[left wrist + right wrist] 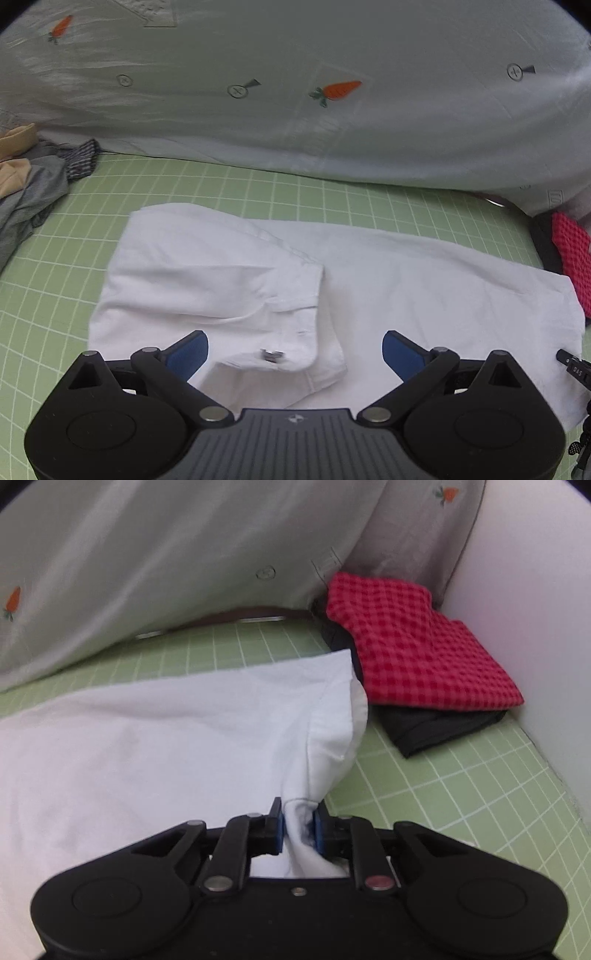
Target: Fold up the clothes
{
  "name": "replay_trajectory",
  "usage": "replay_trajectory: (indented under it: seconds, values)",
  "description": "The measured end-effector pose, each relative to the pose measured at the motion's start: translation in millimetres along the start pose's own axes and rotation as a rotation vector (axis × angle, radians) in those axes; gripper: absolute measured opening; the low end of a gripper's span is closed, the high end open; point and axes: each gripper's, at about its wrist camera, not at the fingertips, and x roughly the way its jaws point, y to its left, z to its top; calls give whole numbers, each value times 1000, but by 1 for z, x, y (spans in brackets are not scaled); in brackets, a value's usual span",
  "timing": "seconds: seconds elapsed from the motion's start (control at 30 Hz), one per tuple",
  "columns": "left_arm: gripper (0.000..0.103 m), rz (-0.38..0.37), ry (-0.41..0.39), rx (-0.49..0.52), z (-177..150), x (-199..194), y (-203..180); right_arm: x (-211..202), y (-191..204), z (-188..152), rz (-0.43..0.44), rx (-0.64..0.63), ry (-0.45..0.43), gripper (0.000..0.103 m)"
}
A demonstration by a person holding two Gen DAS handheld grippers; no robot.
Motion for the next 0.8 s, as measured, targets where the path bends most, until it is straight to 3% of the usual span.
replay_trajectory:
  seconds: [0.17, 0.47, 0.57, 0.63, 0.7, 0.8]
  values:
    - [100, 12, -16, -105, -17, -20, 51, -13, 78, -8, 70, -82, -5, 16]
    - [100, 33, -8, -153, -35, -41, 105, -36, 218, -24, 189, -234, -19, 22]
    - [100, 21, -10, -142, -36, -43, 111, -41, 234, -31, 153, -326, -33, 31]
    - [100, 5, -15, -134, -36, -43, 112, -60, 221, -25, 211, -270, -67, 53]
    - [100, -10, -17, -125, -36, -42, 111, -84, 203, -23, 229, -201, -139, 68]
    - [100, -28, -26, -106, -37, -44, 107, -111, 179, -21, 165, -144, -240, 87]
